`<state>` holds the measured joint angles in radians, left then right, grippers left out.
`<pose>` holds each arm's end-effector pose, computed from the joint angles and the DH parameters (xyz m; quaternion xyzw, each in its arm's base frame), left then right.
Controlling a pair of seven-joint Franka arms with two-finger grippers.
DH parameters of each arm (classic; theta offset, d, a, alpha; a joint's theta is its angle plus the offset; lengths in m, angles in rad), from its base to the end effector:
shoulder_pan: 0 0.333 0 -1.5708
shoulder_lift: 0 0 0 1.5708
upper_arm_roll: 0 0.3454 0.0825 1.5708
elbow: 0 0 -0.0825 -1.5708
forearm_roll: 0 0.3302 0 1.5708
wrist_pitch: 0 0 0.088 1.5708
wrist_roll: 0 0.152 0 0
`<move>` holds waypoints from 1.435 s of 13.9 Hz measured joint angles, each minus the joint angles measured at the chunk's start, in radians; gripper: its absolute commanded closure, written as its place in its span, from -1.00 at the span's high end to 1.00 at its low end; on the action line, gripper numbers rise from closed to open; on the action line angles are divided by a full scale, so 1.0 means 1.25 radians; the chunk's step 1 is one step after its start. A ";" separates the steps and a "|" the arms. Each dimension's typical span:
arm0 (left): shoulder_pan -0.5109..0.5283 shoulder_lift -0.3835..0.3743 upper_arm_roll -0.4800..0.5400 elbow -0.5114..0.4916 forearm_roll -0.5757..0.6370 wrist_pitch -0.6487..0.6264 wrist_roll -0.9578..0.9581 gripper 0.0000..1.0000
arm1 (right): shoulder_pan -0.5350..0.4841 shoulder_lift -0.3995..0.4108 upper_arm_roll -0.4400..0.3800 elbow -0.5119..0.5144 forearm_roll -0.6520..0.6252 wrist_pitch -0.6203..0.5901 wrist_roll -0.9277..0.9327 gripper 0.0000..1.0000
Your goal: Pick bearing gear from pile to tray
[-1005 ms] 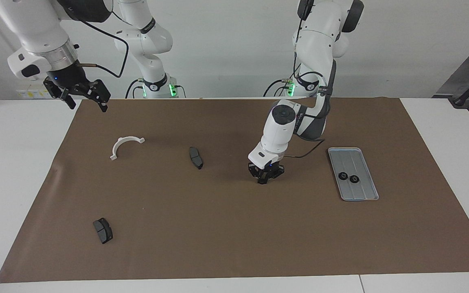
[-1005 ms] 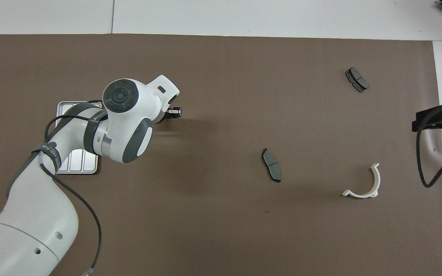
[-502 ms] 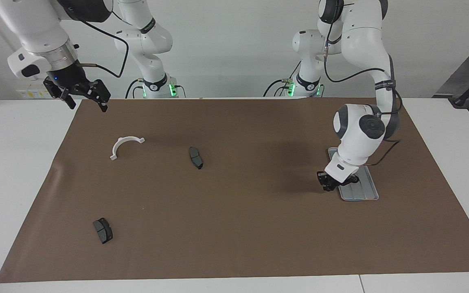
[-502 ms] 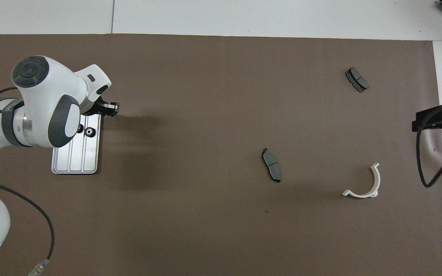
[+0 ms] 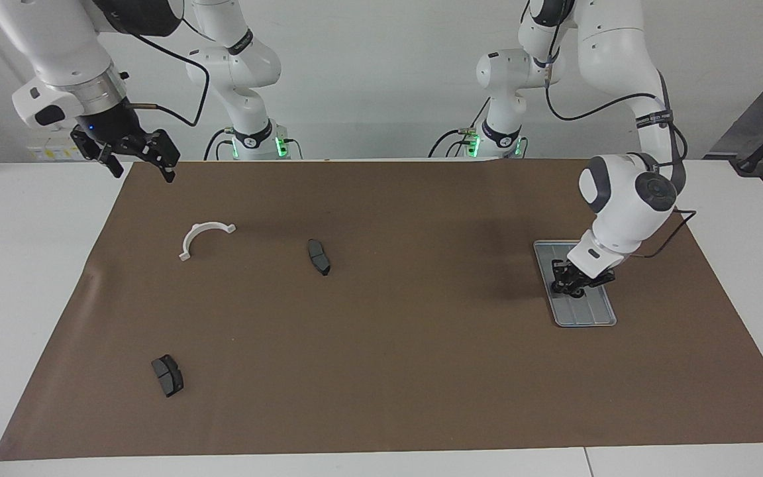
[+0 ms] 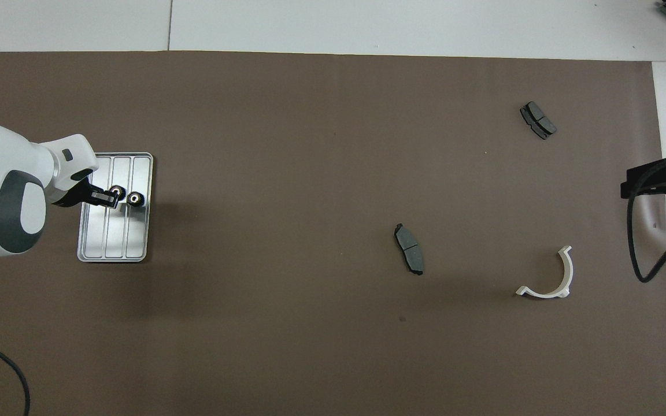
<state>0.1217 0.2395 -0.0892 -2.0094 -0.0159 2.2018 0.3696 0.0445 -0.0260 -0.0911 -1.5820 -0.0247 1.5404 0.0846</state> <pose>0.5514 0.0186 0.3506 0.9864 -0.1619 -0.0193 0.0212 0.4873 -0.0272 0.6144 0.9977 -0.0658 -0.0076 0.0113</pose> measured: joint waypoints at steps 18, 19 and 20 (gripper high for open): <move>0.000 -0.154 -0.013 0.168 -0.004 -0.318 -0.072 1.00 | 0.000 0.000 0.000 0.000 0.000 0.000 0.000 1.00; -0.001 -0.175 -0.016 0.177 -0.004 -0.332 -0.086 1.00 | 0.000 0.000 0.000 0.000 0.000 0.000 0.000 1.00; -0.003 -0.199 -0.017 0.181 -0.004 -0.347 -0.094 1.00 | 0.000 0.000 0.000 0.000 0.000 0.000 0.000 1.00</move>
<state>0.1183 -0.0093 -0.1102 -1.7831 -0.0214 1.7679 0.2521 0.0445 -0.0260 -0.0911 -1.5820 -0.0247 1.5404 0.0846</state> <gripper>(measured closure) 0.000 0.000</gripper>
